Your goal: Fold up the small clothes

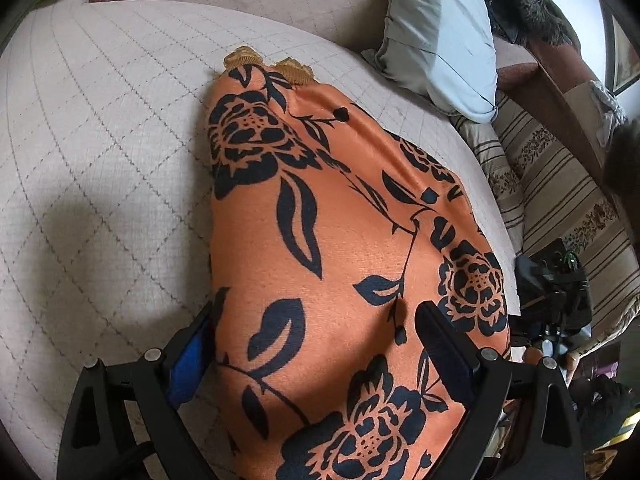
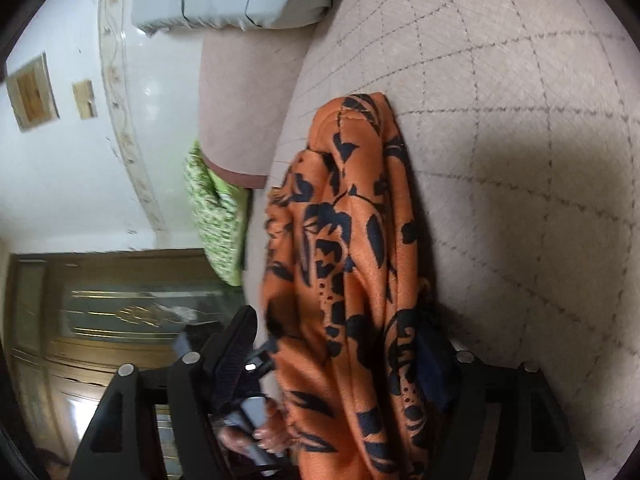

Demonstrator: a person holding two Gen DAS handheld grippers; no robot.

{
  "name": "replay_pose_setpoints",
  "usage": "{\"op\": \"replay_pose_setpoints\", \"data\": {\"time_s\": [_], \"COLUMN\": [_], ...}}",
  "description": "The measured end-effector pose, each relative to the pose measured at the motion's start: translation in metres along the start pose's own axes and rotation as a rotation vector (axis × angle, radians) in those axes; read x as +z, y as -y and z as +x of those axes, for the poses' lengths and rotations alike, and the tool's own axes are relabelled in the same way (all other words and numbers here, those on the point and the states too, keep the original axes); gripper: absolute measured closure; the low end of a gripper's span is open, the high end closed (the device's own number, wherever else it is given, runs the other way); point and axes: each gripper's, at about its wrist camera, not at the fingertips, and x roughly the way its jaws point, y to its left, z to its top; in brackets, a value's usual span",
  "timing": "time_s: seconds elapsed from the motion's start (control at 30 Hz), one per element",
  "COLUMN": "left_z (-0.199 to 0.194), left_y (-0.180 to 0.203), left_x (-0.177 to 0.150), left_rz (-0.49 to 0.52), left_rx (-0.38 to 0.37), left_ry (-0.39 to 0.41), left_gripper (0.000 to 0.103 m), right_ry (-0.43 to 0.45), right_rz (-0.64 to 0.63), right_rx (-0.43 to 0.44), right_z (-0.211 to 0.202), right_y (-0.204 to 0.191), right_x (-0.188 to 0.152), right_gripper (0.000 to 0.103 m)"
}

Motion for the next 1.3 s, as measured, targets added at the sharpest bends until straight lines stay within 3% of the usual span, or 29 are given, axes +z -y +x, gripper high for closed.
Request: {"op": "replay_pose_setpoints", "data": {"time_s": [0.13,0.23,0.4,0.47,0.5,0.57,0.7,1.0,1.3], "left_z": [0.004,0.008,0.006,0.003,0.000,-0.007,-0.016,-0.067,-0.127], "left_y": [0.008,0.017,0.022,0.026,0.028,0.034,0.036,0.017,-0.022], "left_x": [-0.002,-0.006,-0.007,-0.007,-0.008,-0.009,-0.011,-0.015,-0.024], "left_rz": [0.056,0.112,0.116,0.128,0.136,0.164,0.172,0.140,0.119], "left_rx": [0.048,0.110,0.150,0.163,0.169,0.183,0.176,0.182,0.277], "left_ry": [-0.003,0.002,0.039,0.062,0.073,0.099,0.119,0.207,0.326], "left_gripper": [0.008,0.010,0.026,0.035,0.044,0.052,0.058,0.060,0.060], "right_ry": [-0.018,-0.023,0.029,0.042,0.048,0.066,0.095,0.130,0.108], "right_rz": [-0.076,-0.161,-0.272,-0.270,-0.269,-0.283,-0.313,-0.429,-0.485], "right_rx": [-0.064,-0.206,-0.366,-0.358,-0.352,-0.362,-0.321,-0.266,-0.167], "right_z": [0.014,0.032,0.040,0.037,0.037,0.037,0.033,0.051,0.104], "right_y": [-0.015,-0.027,-0.044,-0.048,-0.050,-0.056,-0.071,-0.115,-0.152], "right_x": [-0.009,-0.018,-0.032,-0.032,-0.034,-0.038,-0.048,-0.074,-0.095], "right_gripper": [0.021,0.021,0.044,0.053,0.054,0.057,0.059,0.060,0.060]}}
